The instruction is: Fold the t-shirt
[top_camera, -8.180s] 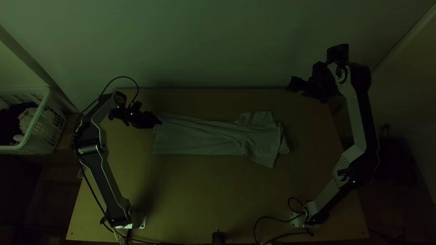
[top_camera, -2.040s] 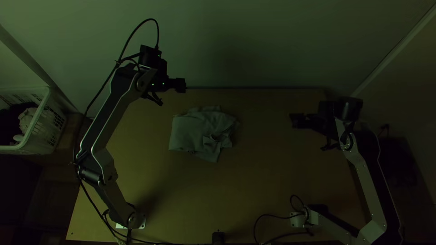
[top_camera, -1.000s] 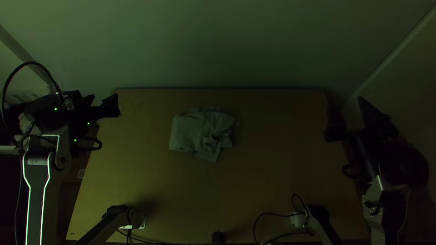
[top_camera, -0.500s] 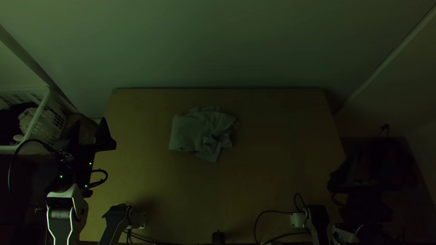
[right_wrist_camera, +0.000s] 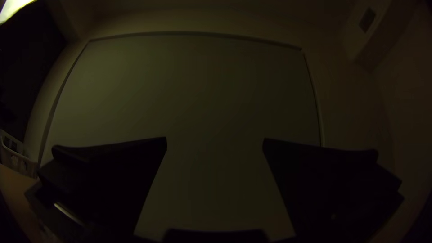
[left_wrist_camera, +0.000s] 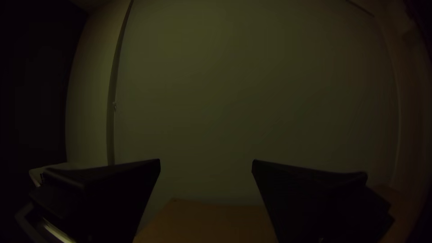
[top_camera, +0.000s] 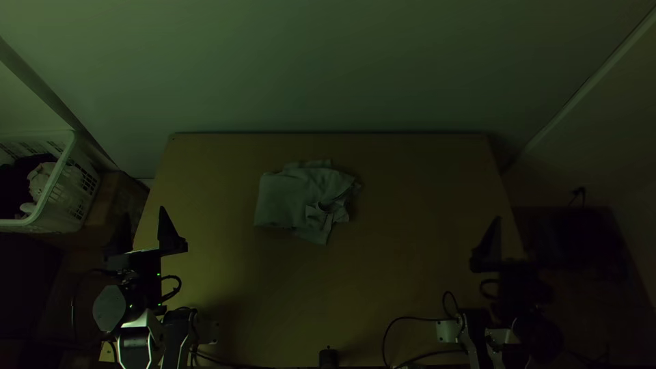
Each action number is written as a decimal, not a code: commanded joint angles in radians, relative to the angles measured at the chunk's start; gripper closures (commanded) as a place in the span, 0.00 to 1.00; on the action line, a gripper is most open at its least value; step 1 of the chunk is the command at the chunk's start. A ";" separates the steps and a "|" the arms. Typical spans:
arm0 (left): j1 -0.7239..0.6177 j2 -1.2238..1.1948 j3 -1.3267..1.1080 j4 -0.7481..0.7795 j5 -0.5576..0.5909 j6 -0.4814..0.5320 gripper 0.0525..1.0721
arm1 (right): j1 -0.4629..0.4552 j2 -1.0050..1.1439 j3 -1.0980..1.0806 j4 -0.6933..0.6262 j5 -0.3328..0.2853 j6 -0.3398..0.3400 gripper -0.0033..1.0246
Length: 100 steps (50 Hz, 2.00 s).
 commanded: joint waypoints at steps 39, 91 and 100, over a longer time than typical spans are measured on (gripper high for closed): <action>0.013 -0.084 -0.391 0.036 0.017 0.043 0.04 | -0.060 -0.007 -0.264 -0.449 0.042 0.126 0.05; 0.021 -0.084 -0.391 0.036 0.017 0.046 0.04 | -0.075 -0.008 -0.264 -0.450 0.049 0.120 0.05; 0.021 -0.084 -0.391 0.036 0.017 0.046 0.04 | -0.075 -0.007 -0.264 -0.450 0.049 0.120 0.05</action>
